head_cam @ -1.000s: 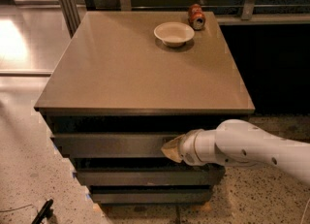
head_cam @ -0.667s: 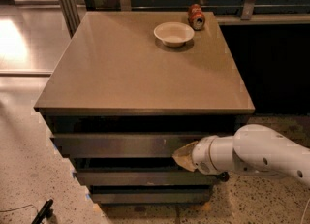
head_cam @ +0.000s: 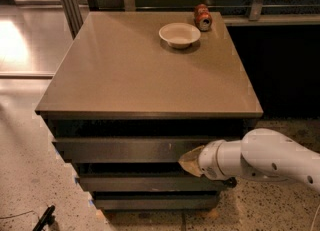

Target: Close top drawer

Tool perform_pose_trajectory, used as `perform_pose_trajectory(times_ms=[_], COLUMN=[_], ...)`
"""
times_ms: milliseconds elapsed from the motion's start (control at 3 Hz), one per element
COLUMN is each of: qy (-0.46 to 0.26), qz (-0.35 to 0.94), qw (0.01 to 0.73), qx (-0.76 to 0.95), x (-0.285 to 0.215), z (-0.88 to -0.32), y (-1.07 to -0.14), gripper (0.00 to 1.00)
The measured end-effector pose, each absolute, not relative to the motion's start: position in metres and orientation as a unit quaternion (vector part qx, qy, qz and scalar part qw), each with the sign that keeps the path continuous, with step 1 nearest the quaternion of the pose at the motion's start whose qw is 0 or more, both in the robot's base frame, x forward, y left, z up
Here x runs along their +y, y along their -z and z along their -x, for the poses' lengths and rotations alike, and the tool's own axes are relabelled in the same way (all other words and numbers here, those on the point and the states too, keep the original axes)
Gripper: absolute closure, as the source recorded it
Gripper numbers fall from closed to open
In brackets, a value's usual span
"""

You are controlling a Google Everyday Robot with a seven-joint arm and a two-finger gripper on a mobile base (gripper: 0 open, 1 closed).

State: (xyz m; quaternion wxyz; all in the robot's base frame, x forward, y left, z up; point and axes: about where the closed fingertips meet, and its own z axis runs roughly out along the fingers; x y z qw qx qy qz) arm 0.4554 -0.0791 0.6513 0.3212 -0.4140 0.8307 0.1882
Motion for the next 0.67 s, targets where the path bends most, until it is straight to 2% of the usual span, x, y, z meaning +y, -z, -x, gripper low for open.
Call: perform_pose_trajectory(times_ms=[667], qy=[-0.188], qz=[0.414], qw=[0.321], qx=[0.831], x=[-0.0791], z=[-0.4554], y=[-0.6513], gripper=[0.35])
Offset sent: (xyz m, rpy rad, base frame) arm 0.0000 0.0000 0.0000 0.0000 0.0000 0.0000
